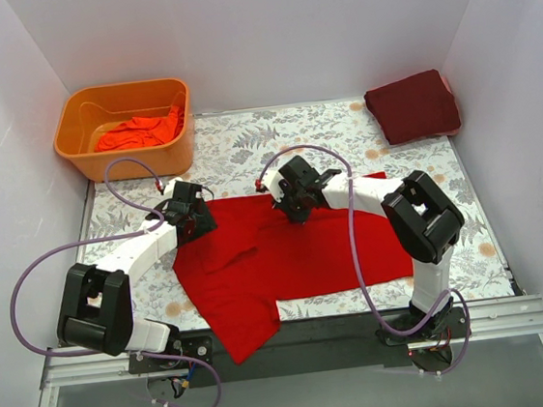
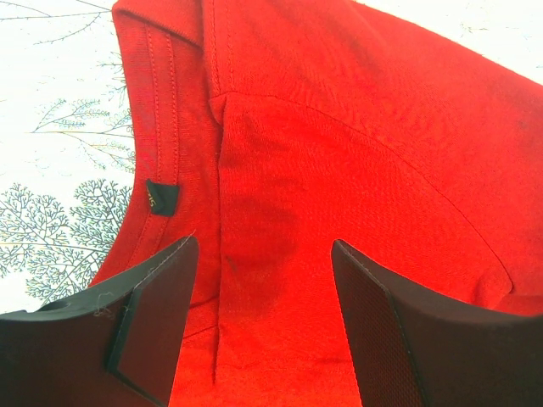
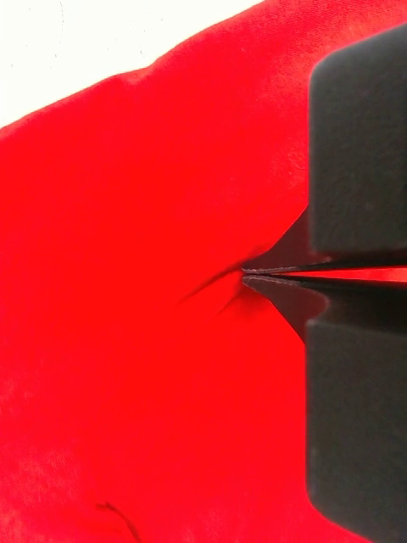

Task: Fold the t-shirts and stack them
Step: Fold the tshirt

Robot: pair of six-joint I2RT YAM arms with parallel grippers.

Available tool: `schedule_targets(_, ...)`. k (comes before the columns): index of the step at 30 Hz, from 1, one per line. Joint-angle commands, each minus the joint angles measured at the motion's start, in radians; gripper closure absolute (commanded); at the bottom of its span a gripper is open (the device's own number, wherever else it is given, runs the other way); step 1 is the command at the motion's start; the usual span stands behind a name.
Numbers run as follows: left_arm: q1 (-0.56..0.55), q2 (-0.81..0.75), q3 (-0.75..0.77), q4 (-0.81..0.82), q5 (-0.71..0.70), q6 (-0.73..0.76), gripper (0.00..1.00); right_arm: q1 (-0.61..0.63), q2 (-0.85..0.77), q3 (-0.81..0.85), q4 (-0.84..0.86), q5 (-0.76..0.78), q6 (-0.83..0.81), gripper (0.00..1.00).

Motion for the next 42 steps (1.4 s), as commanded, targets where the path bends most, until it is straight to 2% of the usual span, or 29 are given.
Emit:
schedule_targets(1,-0.001,-0.020,0.001,0.006,-0.025,0.008,0.37,0.007,-0.068,0.025,-0.055,-0.041,-0.004,0.99)
schedule_targets(6,-0.001,-0.020,0.001,0.004,-0.033,0.006,0.37,0.007,-0.080,0.011,-0.070,-0.068,-0.001,0.99)
schedule_targets(13,-0.001,0.000,0.006,-0.014,-0.056,0.002,0.37,0.005,-0.077,0.048,-0.073,-0.012,0.005,0.99)
schedule_targets(22,0.006,0.128,0.045,-0.078,-0.111,-0.033,0.37,0.005,-0.060,0.064,-0.078,0.020,-0.001,0.97)
schedule_targets(31,0.040,0.164,0.044,-0.118,-0.122,-0.072,0.37,0.005,-0.057,0.097,-0.115,-0.006,-0.007,0.98)
schedule_targets(37,0.059,0.168,0.045,-0.141,-0.136,-0.084,0.37,0.005,-0.060,0.094,-0.130,-0.011,-0.005,0.94)
schedule_targets(42,0.074,0.156,0.035,-0.166,-0.156,-0.102,0.38,0.005,-0.062,0.097,-0.141,-0.018,-0.004,0.96)
